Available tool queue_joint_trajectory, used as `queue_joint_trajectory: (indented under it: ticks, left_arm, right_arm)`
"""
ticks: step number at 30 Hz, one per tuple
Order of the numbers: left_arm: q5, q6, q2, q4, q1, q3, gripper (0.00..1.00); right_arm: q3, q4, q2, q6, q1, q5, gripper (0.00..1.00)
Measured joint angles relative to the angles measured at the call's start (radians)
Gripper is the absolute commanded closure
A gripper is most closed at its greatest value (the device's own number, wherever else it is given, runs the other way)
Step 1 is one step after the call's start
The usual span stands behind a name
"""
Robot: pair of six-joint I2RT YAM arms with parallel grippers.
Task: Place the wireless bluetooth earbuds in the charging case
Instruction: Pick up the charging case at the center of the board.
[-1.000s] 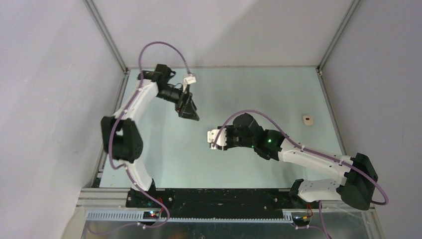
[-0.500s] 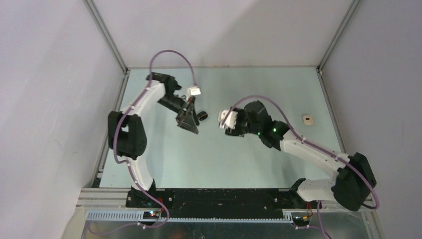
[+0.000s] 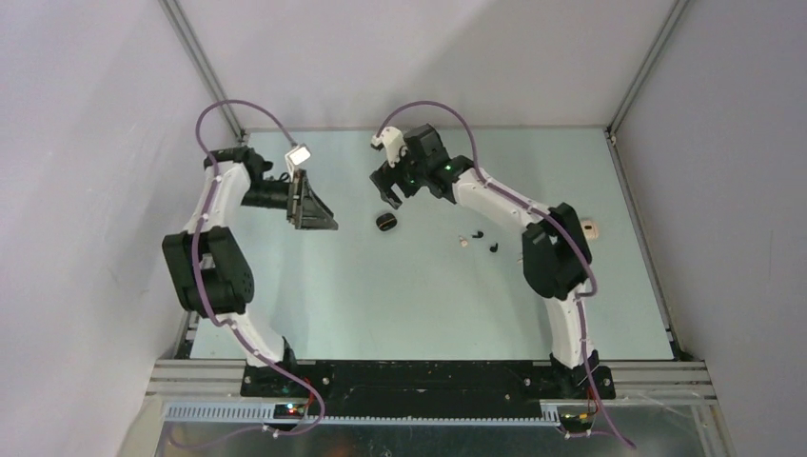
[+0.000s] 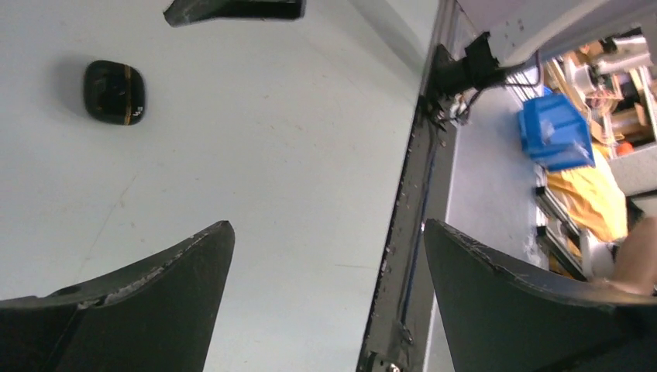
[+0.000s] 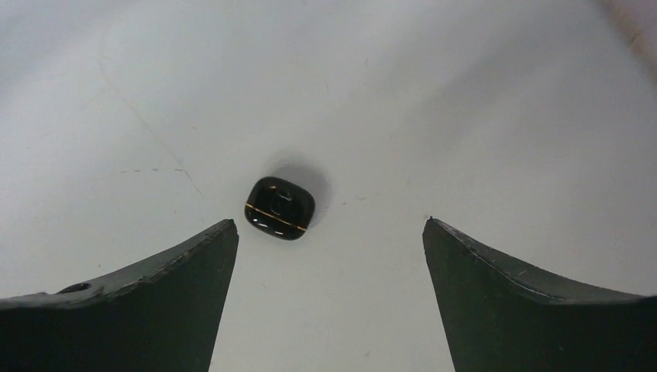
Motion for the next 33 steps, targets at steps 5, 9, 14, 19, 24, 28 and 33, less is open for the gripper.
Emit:
queue_joint_trajectory:
  ticks: [5, 9, 14, 19, 24, 28, 33]
  left_arm:
    - [-0.087, -0.423, -0.185, 0.456, 0.031, -0.236, 0.00]
    - [-0.298, -0.769, -0.388, 0.860, 0.027, -0.446, 0.01]
    - [-0.403, -0.964, -0.415, 1.084, 0.027, -0.431, 0.01]
    - [-0.444, -1.036, -0.395, 1.151, 0.027, -0.431, 0.01]
    - [-0.452, -1.062, -0.392, 1.176, 0.027, -0.432, 0.00]
    - [-0.453, -1.069, -0.396, 1.197, 0.027, -0.438, 0.01]
    - [-0.452, -1.077, -0.406, 1.214, 0.027, -0.447, 0.01]
  right_arm:
    - [0.034, -0.044, 0.124, 0.127, 0.010, 0.073, 0.11]
    - [0.049, -0.074, 0.182, 0.180, 0.033, 0.087, 0.12]
    - [0.049, -0.091, 0.192, 0.209, 0.063, 0.098, 0.12]
    - [0.049, -0.089, 0.194, 0.211, 0.095, 0.132, 0.15]
    - [0.069, -0.085, 0.237, 0.207, 0.119, 0.207, 0.17]
    - [0.094, -0.091, 0.281, 0.208, 0.122, 0.258, 0.17]
    - [0.101, -0.104, 0.298, 0.212, 0.118, 0.281, 0.18]
